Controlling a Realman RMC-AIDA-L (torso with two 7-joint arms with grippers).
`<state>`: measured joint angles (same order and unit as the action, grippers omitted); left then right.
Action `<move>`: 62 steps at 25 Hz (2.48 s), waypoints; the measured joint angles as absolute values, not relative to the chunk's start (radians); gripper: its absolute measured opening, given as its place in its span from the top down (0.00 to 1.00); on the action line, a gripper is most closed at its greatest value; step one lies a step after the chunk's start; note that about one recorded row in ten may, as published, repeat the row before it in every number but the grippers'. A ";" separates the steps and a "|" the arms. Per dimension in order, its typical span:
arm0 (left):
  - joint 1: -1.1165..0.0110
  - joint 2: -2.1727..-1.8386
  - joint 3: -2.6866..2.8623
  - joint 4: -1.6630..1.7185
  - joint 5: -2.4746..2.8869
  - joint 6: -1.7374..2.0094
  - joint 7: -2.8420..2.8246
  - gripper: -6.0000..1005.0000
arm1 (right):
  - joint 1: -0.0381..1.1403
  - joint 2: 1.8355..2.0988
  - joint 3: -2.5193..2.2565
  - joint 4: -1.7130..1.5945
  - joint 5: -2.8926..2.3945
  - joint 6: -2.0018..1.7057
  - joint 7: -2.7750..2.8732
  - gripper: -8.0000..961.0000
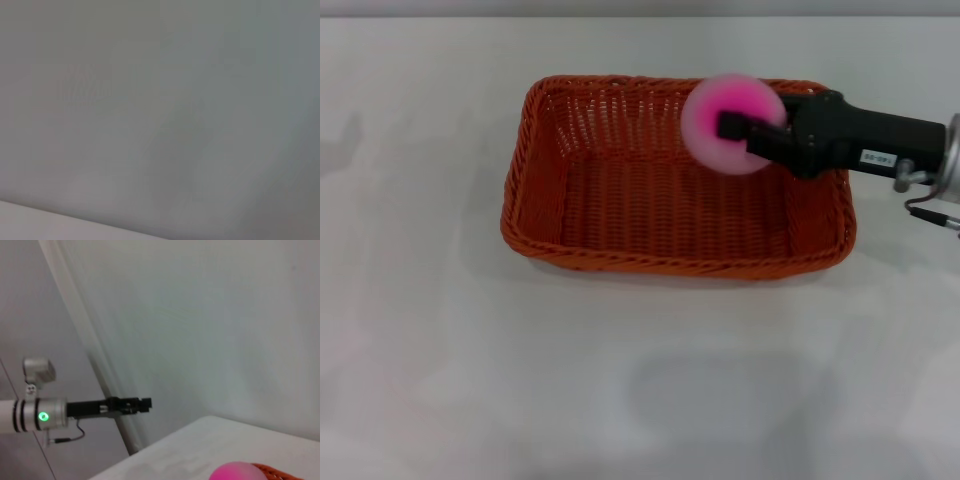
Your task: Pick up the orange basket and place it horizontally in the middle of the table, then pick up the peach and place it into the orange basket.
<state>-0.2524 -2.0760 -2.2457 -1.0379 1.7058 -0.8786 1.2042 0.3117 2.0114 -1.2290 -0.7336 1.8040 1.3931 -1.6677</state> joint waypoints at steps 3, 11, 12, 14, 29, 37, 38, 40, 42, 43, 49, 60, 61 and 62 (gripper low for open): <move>-0.254 -2.077 -2.246 -1.038 1.706 -0.879 1.204 0.41 | 0.318 2.011 -1.257 -0.734 1.807 1.356 -1.665 0.71; -0.250 -2.078 -2.246 -1.037 1.706 -0.878 1.204 0.41 | 0.345 2.011 -1.299 -0.725 1.831 1.320 -1.664 0.72; -0.248 -2.078 -2.247 -1.037 1.706 -0.878 1.204 0.41 | 0.345 2.011 -1.299 -0.725 1.832 1.320 -1.664 0.70; -0.246 -2.079 -2.247 -1.037 1.706 -0.878 1.204 0.41 | 0.345 2.011 -1.300 -0.725 1.833 1.322 -1.663 0.66; -0.247 -2.078 -2.247 -1.037 1.706 -0.879 1.204 0.41 | 0.345 2.009 -1.303 -0.711 1.836 1.322 -1.635 0.18; -0.248 -2.076 -2.247 -1.037 1.706 -0.879 1.204 0.41 | 0.345 2.009 -1.292 -0.711 1.839 1.319 -1.629 0.09; -0.249 -2.076 -2.247 -1.038 1.706 -0.879 1.204 0.41 | 0.344 2.009 -1.289 -0.711 1.843 1.315 -1.629 0.09; -0.250 -2.075 -2.247 -1.038 1.706 -0.879 1.204 0.41 | 0.341 2.008 -1.279 -0.715 1.854 1.305 -1.629 0.10; -0.249 -2.075 -2.247 -1.037 1.706 -0.876 1.204 0.41 | 0.338 2.007 -1.262 -0.719 1.857 1.298 -1.630 0.10; -0.249 -2.075 -2.247 -1.037 1.706 -0.876 1.204 0.41 | 0.336 2.006 -1.247 -0.722 1.857 1.297 -1.632 0.10; -0.247 -2.076 -2.247 -1.037 1.706 -0.871 1.203 0.41 | 0.319 2.001 -1.135 -0.717 1.846 1.294 -1.658 0.11; -0.247 -2.077 -2.248 -1.037 1.681 -0.868 1.209 0.41 | 0.289 2.000 -0.916 -0.690 1.823 1.248 -1.761 0.11; -0.247 -2.077 -2.251 -1.037 1.680 -0.868 1.209 0.41 | 0.288 1.999 -0.896 -0.684 1.823 1.242 -1.767 0.11; -0.247 -2.078 -2.254 -1.037 1.679 -0.868 1.209 0.41 | 0.286 1.998 -0.878 -0.679 1.823 1.235 -1.773 0.11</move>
